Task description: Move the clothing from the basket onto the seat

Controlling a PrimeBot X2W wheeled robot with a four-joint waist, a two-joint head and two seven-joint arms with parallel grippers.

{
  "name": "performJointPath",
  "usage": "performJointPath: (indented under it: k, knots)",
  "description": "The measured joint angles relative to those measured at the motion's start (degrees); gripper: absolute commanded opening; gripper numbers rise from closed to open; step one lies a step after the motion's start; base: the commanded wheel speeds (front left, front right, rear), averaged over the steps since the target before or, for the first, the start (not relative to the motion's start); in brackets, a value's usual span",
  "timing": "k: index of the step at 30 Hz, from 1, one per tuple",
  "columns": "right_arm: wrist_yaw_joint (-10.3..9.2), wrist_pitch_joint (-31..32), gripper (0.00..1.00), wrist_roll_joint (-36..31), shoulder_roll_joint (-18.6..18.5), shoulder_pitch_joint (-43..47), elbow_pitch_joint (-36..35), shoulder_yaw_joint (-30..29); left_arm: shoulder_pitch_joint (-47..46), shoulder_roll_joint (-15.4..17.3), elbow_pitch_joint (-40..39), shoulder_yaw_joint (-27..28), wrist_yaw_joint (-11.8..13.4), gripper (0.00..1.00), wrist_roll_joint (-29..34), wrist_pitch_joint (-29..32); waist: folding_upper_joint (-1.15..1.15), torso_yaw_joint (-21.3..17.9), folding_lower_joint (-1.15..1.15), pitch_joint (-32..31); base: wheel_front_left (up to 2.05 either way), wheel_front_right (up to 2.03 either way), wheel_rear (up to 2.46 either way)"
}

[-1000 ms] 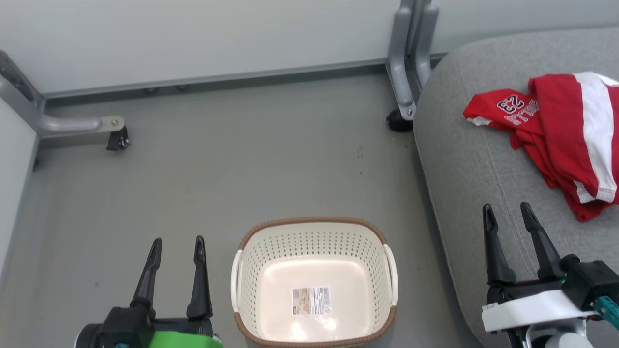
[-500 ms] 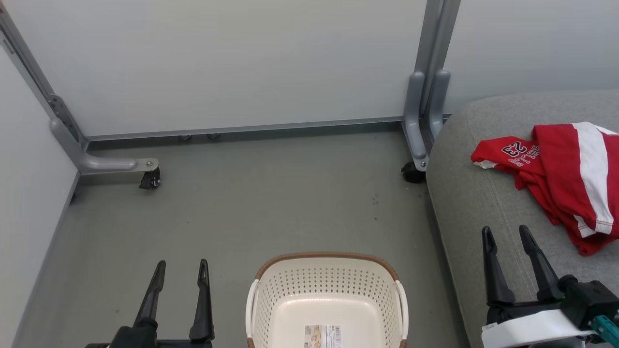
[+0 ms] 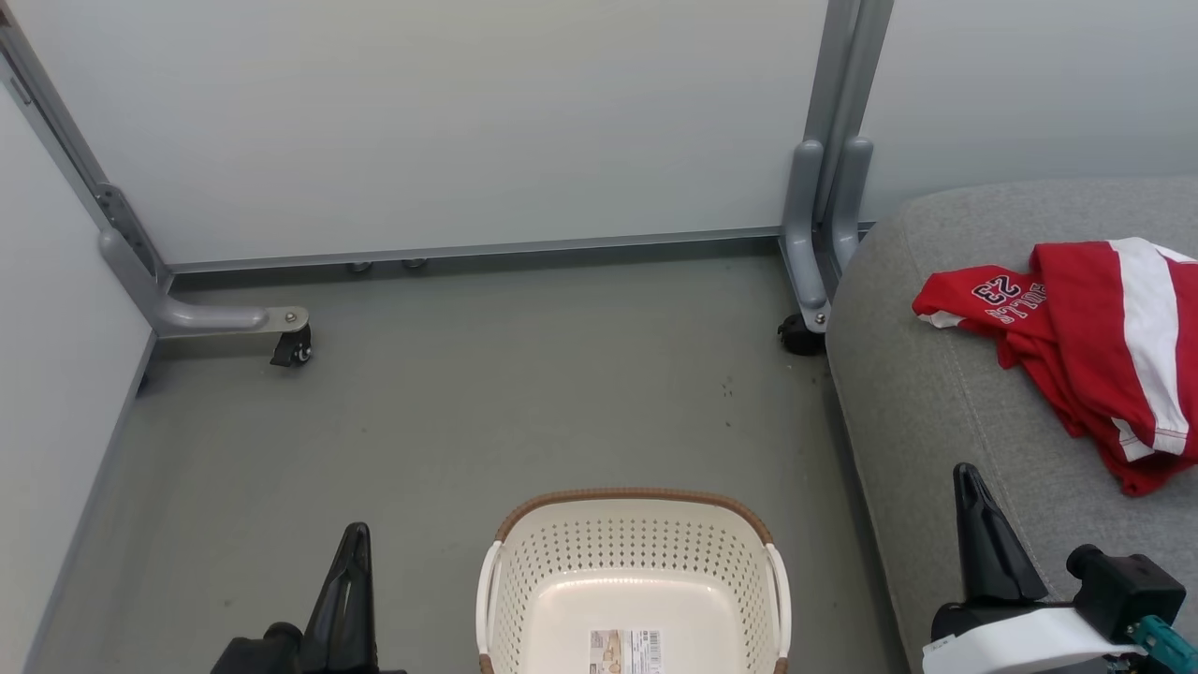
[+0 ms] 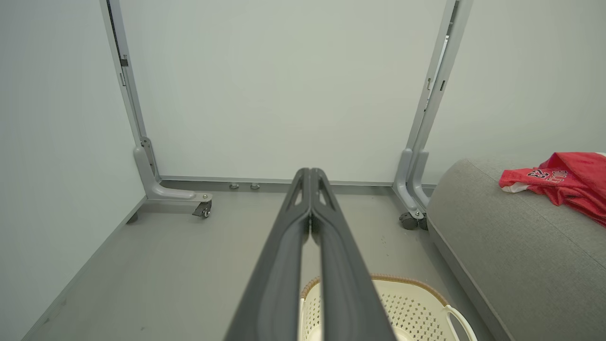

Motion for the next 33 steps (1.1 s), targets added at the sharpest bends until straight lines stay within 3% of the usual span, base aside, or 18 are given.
performJointPath:
  k: [33]
  knots:
    - [-0.01, 6.86, 0.00, 31.56, -1.37, -4.87, 4.86, -0.91, -5.80, 1.49, 5.23, 3.13, -2.29, 0.00, -33.82, 6.37, 0.00, -0.37, 0.00, 1.01, 0.00, 0.00, 0.00]
